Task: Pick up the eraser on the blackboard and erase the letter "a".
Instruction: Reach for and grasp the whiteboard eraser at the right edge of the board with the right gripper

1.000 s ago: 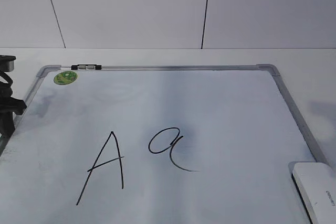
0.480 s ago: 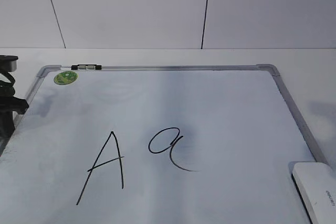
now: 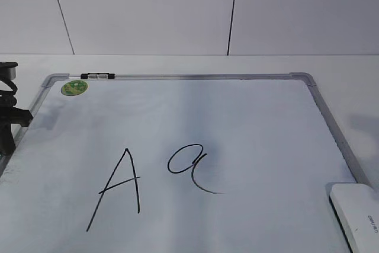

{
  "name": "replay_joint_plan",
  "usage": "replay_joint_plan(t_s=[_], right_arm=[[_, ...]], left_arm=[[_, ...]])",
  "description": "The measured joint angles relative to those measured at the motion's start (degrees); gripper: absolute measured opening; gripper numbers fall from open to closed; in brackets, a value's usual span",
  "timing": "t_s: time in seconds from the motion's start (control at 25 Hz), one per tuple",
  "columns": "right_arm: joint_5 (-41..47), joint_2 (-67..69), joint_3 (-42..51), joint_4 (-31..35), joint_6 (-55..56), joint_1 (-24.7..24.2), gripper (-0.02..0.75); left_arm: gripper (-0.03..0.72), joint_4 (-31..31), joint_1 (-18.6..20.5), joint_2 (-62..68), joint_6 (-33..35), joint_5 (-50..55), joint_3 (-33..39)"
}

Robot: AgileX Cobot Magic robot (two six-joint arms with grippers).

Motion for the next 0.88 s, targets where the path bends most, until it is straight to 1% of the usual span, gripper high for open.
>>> replay_joint_plan(t_s=[0.08, 0.2, 0.28, 0.4, 0.6, 0.88], right_arm=[[0.00, 1.30, 0.00, 0.14, 0.00, 0.00, 0.539], [0.00, 4.67, 0.00, 0.89, 0.10, 0.00, 0.631], [-0.09, 7.04, 0.00, 1.14, 0.10, 0.00, 0.665], [-0.23, 10.59, 0.00, 1.79, -0.15, 0.31, 0.678], [-1.87, 17.44, -0.10, 1.56, -0.51, 2.55, 0.683], [-6.26, 26.23, -0.10, 1.56, -2.51, 2.72, 0.685]], left_arm=[[0.020, 0.00, 0.00, 0.00, -0.04, 0.00, 0.00], [0.020, 0.00, 0.00, 0.00, -0.04, 0.00, 0.00], [0.020, 0.00, 0.00, 0.00, -0.04, 0.00, 0.00], [0.020, 0.00, 0.00, 0.00, -0.04, 0.00, 0.00], [0.020, 0.00, 0.00, 0.00, -0.04, 0.00, 0.00], [0.020, 0.00, 0.00, 0.00, -0.04, 0.00, 0.00]])
